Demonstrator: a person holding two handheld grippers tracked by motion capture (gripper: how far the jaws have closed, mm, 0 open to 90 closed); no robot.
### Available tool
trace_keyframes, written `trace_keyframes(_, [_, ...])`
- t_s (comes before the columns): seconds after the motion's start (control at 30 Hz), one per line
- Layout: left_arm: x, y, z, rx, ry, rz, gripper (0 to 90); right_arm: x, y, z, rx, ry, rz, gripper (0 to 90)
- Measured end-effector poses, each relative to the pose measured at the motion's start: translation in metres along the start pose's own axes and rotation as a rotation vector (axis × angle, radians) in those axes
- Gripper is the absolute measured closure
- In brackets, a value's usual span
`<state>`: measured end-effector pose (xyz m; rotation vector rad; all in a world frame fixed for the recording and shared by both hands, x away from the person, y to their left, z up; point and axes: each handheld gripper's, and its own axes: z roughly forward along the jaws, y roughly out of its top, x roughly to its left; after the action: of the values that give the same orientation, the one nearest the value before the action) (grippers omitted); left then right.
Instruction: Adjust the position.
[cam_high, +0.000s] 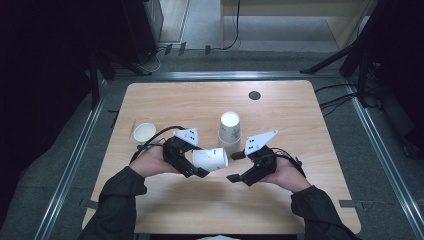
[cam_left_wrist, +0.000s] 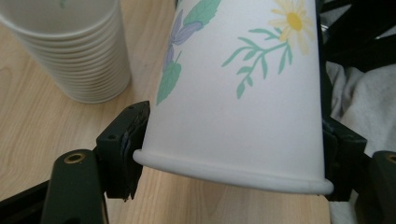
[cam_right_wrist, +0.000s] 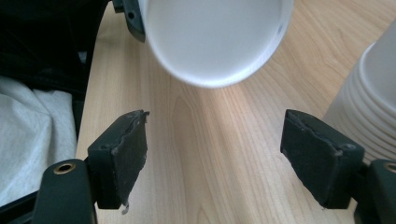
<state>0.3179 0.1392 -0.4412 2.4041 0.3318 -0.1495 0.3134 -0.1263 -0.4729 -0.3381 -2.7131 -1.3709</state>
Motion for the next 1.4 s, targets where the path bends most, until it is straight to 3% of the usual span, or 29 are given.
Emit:
trace_keyframes(0.27, [0.0, 0.021, 0.005, 0.134, 0.025, 0.048, 24.7, -0.002, -0.001, -0.007, -0.028, -0.003, 0.006, 23.5])
trace_keyframes(0.33, [0.001, 0.025, 0.006, 0.166, 0.049, 0.064, 24.7, -0.002, 0.0, -0.006, -0.024, -0.007, 0.001, 23.4])
trace_keyframes(0.7, [0.001, 0.036, 0.015, 0.313, 0.05, 0.081, 25.1, -0.004, 0.002, 0.001, -0.02, -0.007, -0.007, 23.5])
trace_keyframes(0.8, [0.001, 0.038, 0.018, 0.359, 0.078, 0.082, 25.0, -0.003, 0.003, 0.002, -0.018, -0.008, -0.01, 23.5])
trace_keyframes(0.9, [0.0, 0.04, 0.02, 0.367, 0.064, 0.083, 25.1, -0.003, 0.004, 0.004, -0.014, -0.01, -0.012, 23.4])
trace_keyframes(1.03, [-0.002, 0.042, 0.026, 0.423, 0.084, 0.083, 25.4, -0.003, 0.005, 0.007, -0.011, -0.007, -0.019, 23.5])
trace_keyframes(1.27, [-0.003, 0.045, 0.033, 0.427, 0.056, 0.052, 25.5, -0.002, 0.006, 0.015, 0.01, 0.002, -0.029, 24.4])
trace_keyframes(1.4, [-0.005, 0.044, 0.036, 0.435, 0.054, 0.06, 25.4, -0.001, 0.007, 0.019, 0.031, 0.014, -0.039, 26.6])
